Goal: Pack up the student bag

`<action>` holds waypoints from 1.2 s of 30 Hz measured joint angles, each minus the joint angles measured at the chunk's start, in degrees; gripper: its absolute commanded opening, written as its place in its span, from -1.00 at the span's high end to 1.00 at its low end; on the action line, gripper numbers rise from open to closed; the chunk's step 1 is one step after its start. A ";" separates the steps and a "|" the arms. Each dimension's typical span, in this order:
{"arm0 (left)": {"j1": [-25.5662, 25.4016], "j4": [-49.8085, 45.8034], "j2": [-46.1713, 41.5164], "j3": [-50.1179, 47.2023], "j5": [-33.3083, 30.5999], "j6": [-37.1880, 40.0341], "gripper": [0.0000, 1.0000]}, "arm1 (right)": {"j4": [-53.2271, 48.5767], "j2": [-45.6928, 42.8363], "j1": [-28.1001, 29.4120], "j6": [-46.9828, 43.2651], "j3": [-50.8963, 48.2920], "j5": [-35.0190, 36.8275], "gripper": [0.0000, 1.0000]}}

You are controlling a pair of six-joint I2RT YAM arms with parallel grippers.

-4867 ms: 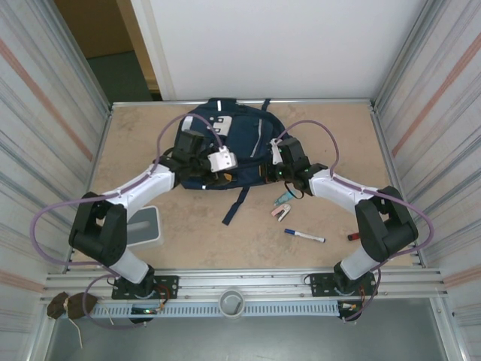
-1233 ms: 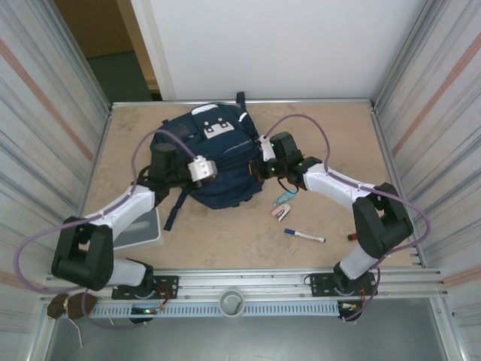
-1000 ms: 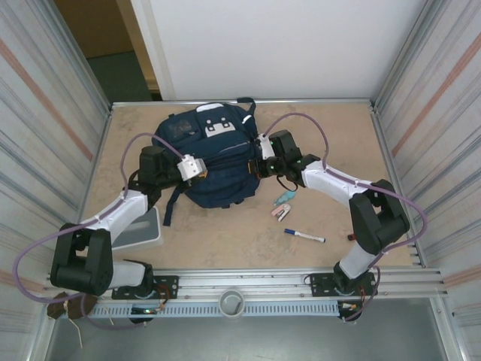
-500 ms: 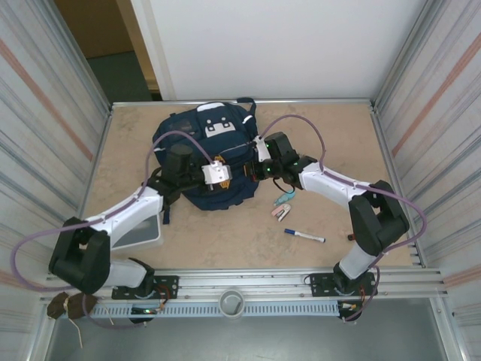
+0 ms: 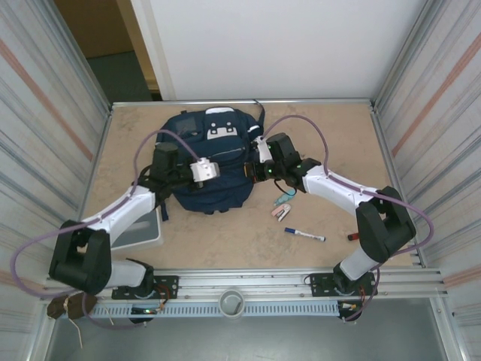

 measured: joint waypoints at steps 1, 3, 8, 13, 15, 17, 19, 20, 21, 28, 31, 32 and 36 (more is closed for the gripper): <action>1.73 0.96 -1.29 -1.51 1.64 -0.72 0.88 | -0.11 0.33 -0.15 0.00 0.37 -0.42 1.00; 4.35 2.54 -2.49 -3.28 3.74 -1.75 0.73 | 0.02 1.09 -0.20 0.00 1.09 -1.25 1.00; 7.93 3.13 -2.45 -4.02 1.99 -3.80 0.11 | 0.07 2.99 -0.35 0.20 2.12 -0.74 1.00; 3.61 2.27 -3.13 -4.02 -3.23 -5.60 -0.28 | 0.04 3.61 -0.39 0.68 2.16 -0.44 1.00; -0.31 1.90 -3.78 -3.89 -5.38 -5.51 -0.35 | 0.13 3.61 -0.13 0.70 2.19 -0.44 1.00; -4.57 0.94 -3.93 -3.06 -7.85 -4.96 -0.36 | 0.11 3.61 0.02 0.90 2.21 -0.46 1.00; -8.11 -0.22 -3.13 -1.46 -10.29 -3.91 -0.36 | 0.13 3.58 0.31 1.31 2.21 -0.46 1.00; -9.75 -0.72 -1.99 -0.09 -11.61 -3.17 -0.34 | 0.15 3.52 0.55 1.55 2.21 -0.44 1.00; -10.67 -0.92 -0.96 1.03 -12.52 -2.56 -0.29 | 0.13 3.48 0.68 1.66 2.21 -0.46 1.00; -11.69 -2.40 7.28 7.72 -17.38 1.79 0.70 | 0.28 1.70 1.66 1.97 1.77 -0.61 1.00; -10.54 -3.32 7.17 7.96 -15.34 2.84 0.97 | 0.28 1.42 1.14 1.95 1.49 -0.92 1.00; -9.73 -3.50 6.86 7.89 -13.75 2.86 0.98 | 0.22 1.42 0.92 1.92 1.51 -1.42 1.00; -3.80 -1.92 2.14 3.82 -3.04 1.07 0.98 | -2.27 2.25 -0.52 1.03 3.96 -3.74 1.00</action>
